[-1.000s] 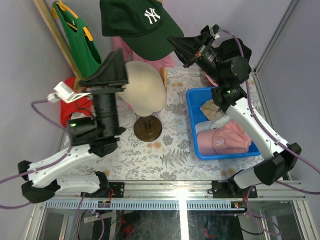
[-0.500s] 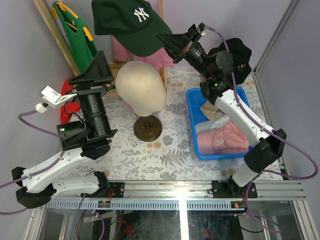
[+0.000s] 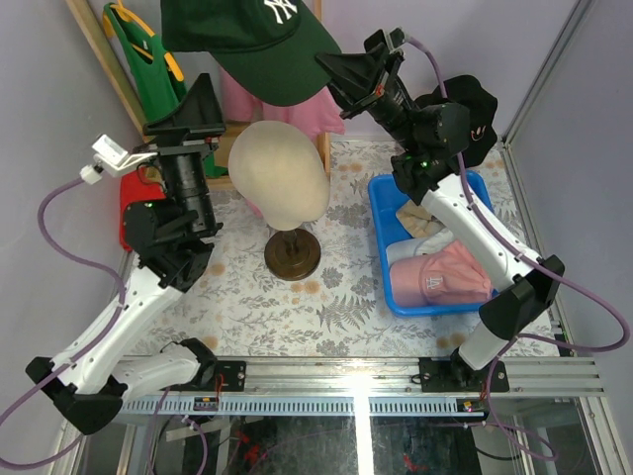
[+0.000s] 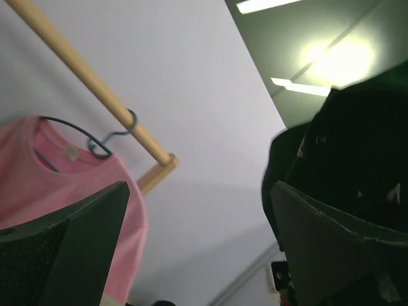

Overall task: Stack the hats
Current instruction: Place the hat on the hat stand.

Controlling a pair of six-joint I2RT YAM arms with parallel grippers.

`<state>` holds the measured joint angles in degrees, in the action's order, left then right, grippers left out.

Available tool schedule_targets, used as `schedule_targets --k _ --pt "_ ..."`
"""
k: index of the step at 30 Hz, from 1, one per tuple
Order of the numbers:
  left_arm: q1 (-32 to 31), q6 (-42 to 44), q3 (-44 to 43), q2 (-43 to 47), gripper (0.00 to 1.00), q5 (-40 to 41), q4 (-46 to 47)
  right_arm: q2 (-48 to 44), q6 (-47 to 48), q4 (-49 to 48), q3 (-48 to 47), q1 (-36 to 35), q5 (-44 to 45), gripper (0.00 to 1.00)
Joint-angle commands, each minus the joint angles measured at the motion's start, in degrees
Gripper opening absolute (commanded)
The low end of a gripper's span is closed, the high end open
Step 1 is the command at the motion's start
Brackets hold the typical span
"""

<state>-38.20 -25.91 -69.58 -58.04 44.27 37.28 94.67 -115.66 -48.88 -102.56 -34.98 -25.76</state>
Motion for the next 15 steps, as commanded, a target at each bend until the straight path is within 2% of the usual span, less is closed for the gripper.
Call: schedule_targets --k 1,6,15 --pt "3.82 -7.32 -1.37 -1.89 0.94 -15.6 0.07 0.32 -3.07 -5.91 -2.13 -1.12 -1.22 0.0" --pt "8.88 -13.7 0.25 -2.46 0.94 -25.54 2.89 2.64 -3.59 -5.85 -4.71 -1.21 -1.56 0.0" --pt "15.43 -21.17 1.21 -3.98 0.94 -35.33 6.08 4.27 -3.87 -6.4 -4.93 -2.4 -1.76 0.0"
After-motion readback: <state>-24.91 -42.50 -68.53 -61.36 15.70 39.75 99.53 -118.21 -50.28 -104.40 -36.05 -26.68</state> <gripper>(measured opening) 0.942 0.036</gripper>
